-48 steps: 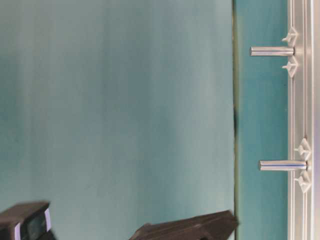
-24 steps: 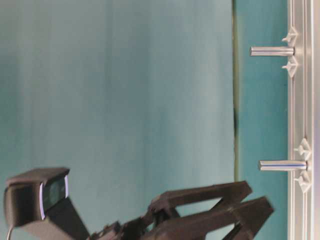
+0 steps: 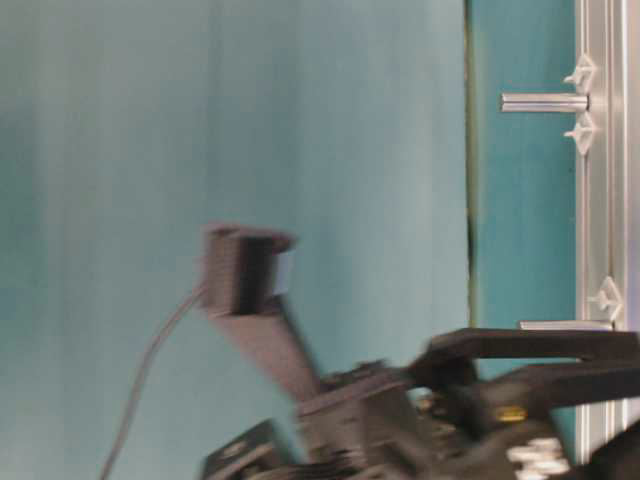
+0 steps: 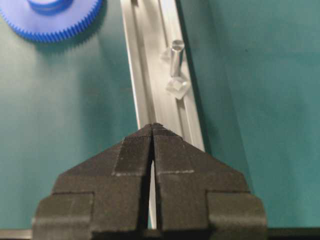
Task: Find the location of the shaft and insert the large gear.
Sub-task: 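Close the left gripper on the blue gear's hub, then lift the blue gear and carry it over the rail toward the right shaft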
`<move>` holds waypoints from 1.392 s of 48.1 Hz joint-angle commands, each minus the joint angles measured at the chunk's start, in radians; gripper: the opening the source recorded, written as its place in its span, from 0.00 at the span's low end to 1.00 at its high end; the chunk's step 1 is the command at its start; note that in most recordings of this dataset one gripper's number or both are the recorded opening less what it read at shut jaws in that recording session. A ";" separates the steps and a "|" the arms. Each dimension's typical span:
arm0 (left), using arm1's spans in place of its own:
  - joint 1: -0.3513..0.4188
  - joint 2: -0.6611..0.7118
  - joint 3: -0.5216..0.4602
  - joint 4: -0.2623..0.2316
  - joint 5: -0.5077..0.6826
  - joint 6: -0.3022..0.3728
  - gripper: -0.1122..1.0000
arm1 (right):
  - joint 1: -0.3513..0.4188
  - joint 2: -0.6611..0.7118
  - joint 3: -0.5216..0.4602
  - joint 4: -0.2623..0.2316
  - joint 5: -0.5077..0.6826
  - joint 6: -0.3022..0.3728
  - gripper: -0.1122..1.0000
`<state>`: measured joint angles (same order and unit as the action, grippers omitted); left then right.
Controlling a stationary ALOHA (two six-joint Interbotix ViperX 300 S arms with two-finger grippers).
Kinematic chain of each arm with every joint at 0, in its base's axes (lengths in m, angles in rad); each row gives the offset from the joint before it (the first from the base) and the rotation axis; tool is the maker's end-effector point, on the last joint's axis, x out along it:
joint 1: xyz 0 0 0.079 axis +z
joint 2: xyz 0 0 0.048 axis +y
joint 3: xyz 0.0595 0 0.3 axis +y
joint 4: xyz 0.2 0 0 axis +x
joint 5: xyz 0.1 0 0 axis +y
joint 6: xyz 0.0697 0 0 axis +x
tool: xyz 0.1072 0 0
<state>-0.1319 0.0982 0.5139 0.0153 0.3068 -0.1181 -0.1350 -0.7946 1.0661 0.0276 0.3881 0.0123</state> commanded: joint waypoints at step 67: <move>-0.005 0.106 -0.063 0.003 0.158 0.008 0.74 | -0.002 -0.103 0.006 0.003 0.026 0.011 0.13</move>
<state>-0.1396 0.2071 0.4587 0.0169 0.4679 -0.1104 -0.1350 -0.8943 1.0799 0.0291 0.4188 0.0138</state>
